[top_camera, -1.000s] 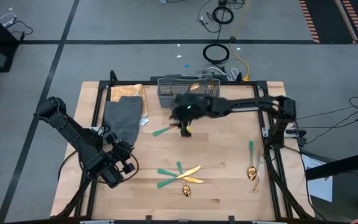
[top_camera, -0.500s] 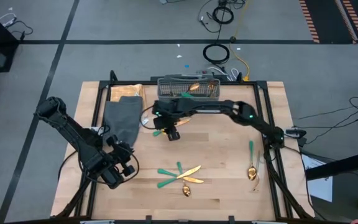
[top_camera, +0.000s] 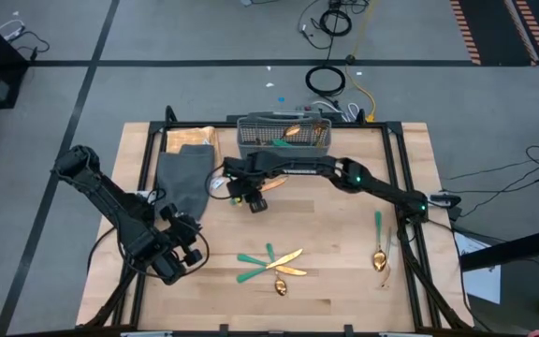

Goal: Sort silverware
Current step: Put the green knife into the gray silverware basket

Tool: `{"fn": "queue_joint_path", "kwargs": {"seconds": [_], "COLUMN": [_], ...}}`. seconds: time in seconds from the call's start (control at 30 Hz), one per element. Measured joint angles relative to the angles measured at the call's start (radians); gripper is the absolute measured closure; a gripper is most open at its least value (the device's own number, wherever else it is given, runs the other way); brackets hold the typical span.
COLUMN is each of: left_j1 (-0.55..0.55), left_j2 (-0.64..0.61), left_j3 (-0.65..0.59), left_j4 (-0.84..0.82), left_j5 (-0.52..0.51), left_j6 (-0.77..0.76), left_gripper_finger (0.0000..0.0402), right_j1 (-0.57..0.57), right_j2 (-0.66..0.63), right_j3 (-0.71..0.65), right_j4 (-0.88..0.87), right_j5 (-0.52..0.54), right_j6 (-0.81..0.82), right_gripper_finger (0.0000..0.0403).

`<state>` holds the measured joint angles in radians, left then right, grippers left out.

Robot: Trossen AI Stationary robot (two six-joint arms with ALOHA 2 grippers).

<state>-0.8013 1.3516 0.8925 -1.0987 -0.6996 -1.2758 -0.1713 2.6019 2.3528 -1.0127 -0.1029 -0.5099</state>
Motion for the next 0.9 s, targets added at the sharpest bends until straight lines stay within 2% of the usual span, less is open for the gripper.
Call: {"fn": "queue_joint_path", "kwargs": {"seconds": [0.1, 0.23, 0.37, 0.6, 0.77, 0.9], "left_j1": [0.000, 0.000, 0.000, 0.000, 0.000, 0.000], "left_j2": [0.000, 0.000, 0.000, 0.000, 0.000, 0.000], "left_j3": [0.000, 0.000, 0.000, 0.000, 0.000, 0.000], "left_j4": [0.000, 0.000, 0.000, 0.001, 0.002, 0.014], "left_j5": [0.000, 0.000, 0.000, 0.000, 0.000, 0.000], "left_j6": [0.000, 0.000, 0.000, 0.000, 0.000, 0.000], "left_gripper_finger": [0.0358, 0.0358, 0.0358, 0.0358, 0.0358, 0.0358], "right_j1": [-0.003, -0.005, -0.005, 0.014, 0.042, 0.055], "right_j2": [0.006, 0.021, 0.048, 0.054, -0.008, -0.067], "right_j3": [0.001, 0.005, 0.007, 0.008, -0.004, -0.010], "right_j4": [-0.030, -0.066, -0.088, -0.161, -0.184, -0.205], "right_j5": [0.030, 0.012, 0.018, 0.060, 0.083, 0.060], "right_j6": [-0.013, -0.009, -0.025, 0.005, 0.024, 0.048], "right_gripper_finger": [0.0282, 0.0343, 0.0389, 0.0400, 0.0402, 0.0400]}}
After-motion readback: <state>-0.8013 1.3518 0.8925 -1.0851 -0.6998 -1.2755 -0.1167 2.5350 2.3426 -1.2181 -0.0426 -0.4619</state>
